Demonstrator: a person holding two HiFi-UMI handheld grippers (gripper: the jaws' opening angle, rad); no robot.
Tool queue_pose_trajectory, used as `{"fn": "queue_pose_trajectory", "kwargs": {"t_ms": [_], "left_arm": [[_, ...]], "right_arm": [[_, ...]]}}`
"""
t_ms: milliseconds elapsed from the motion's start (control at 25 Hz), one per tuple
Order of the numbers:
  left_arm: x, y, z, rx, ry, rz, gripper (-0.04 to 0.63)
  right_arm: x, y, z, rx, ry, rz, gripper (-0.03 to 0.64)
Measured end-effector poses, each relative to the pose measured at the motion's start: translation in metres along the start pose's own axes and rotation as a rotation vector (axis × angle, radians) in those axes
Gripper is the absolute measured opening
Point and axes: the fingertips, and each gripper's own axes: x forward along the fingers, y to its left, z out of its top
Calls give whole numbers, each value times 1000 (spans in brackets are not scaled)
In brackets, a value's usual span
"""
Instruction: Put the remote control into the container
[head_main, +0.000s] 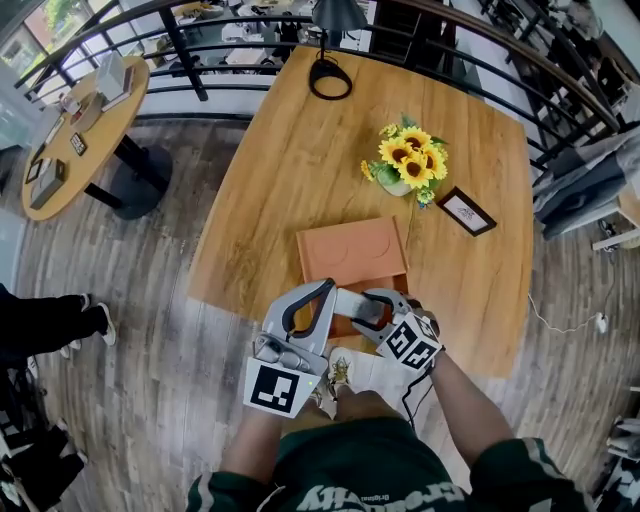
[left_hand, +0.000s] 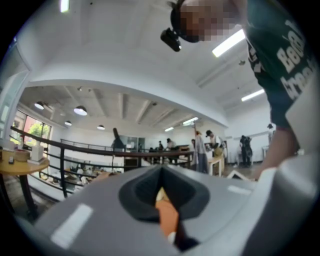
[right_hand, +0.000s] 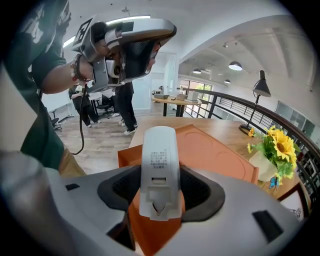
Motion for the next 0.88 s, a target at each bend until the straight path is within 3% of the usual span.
{"fn": "queue_pose_trajectory", "kwargs": {"t_ms": [880], "left_arm": [[9, 2, -23, -15, 32, -21, -3]], "right_arm": [[36, 0, -37, -2, 194, 38, 259]]}}
